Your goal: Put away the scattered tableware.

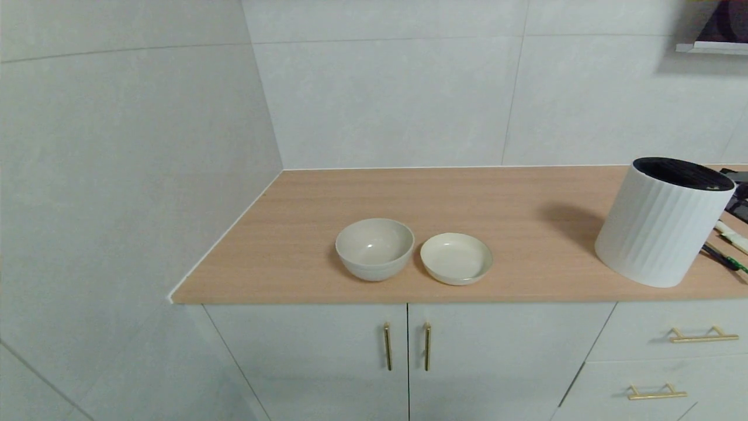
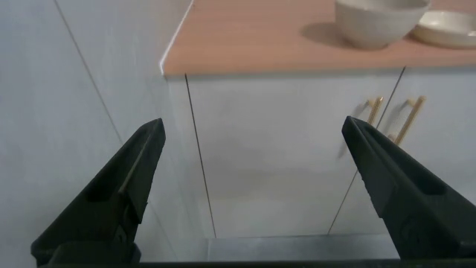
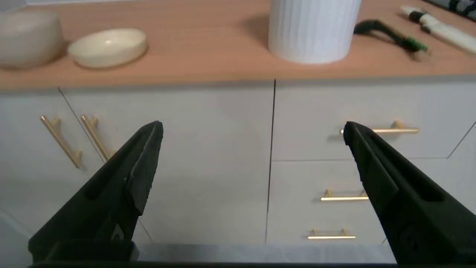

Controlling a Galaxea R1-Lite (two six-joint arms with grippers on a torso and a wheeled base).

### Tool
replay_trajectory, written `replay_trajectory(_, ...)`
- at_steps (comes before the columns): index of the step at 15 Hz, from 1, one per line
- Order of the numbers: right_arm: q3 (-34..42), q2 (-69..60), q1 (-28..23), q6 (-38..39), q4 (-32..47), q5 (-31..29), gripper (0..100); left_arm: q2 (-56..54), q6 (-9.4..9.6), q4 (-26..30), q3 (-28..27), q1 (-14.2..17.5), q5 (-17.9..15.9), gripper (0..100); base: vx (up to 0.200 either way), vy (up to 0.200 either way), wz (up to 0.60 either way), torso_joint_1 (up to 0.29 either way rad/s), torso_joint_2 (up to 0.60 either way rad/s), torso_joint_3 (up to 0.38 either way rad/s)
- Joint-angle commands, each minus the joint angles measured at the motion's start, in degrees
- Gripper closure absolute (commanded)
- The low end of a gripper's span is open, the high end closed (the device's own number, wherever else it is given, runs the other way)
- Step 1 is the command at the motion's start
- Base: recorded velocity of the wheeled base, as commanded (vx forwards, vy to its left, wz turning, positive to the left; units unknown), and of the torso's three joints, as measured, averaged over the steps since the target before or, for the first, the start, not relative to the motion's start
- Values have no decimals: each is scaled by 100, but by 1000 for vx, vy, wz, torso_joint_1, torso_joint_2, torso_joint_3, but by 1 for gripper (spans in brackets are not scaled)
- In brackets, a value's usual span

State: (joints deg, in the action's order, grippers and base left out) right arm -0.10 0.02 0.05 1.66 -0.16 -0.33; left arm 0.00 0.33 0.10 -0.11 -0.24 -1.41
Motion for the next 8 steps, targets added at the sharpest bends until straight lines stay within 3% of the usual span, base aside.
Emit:
replay_trajectory(1,1,-2,-5,-8,-2,-2,0,0,2,-1,2,-2,1,0,0,0,0,-232,535,295)
replay_trajectory(8,1,-2,4,-8,-2,-2,0,9,2,-1,2,-2,1,0,0,0,0,-219,514,292)
